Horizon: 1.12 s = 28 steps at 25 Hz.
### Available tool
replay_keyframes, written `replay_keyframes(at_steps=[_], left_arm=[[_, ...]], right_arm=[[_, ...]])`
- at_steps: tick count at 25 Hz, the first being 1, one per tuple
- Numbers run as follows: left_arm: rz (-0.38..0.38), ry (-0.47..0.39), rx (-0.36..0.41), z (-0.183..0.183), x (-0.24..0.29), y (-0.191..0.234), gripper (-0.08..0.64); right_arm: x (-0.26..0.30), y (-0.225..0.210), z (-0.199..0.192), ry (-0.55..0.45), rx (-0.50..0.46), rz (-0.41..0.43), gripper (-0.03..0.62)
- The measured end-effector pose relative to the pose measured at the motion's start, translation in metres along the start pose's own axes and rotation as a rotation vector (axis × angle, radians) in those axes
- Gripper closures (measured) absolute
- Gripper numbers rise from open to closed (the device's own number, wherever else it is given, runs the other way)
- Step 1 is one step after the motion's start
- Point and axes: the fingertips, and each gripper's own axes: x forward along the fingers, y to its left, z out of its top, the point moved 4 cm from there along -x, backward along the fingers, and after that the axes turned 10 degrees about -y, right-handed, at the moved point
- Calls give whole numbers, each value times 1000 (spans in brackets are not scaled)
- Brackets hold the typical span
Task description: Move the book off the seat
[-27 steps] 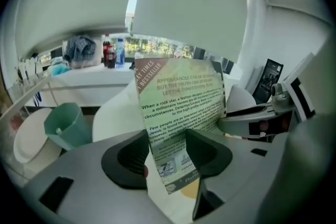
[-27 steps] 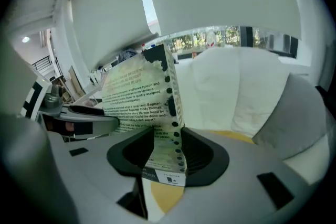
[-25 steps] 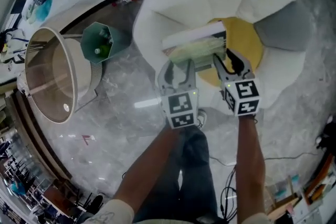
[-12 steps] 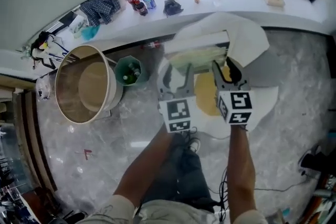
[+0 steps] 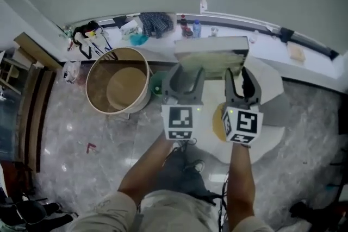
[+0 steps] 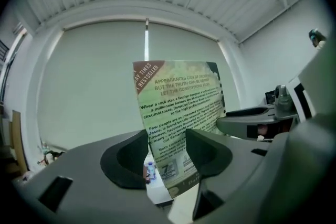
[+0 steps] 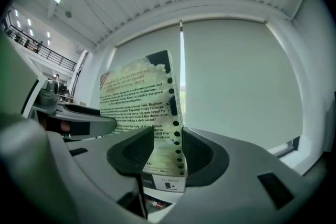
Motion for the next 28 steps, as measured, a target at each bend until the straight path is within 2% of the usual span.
replay_keyframes(at_steps=[3, 6, 17, 23, 28], left_arm=[[82, -34, 41, 28, -26, 42, 336], [165, -53, 73, 42, -58, 92, 335], [413, -51, 114, 50, -193, 314, 336], [494, -51, 136, 45, -255, 414, 336], [542, -35, 122, 34, -287, 460, 335]], right_arm=[[15, 43, 29, -55, 12, 87, 419], [28, 98, 45, -86, 28, 168, 419], [82, 353, 76, -117, 70, 411, 419], [103, 472, 83, -131, 60, 527, 419], [111, 531, 78, -112, 60, 586, 420]])
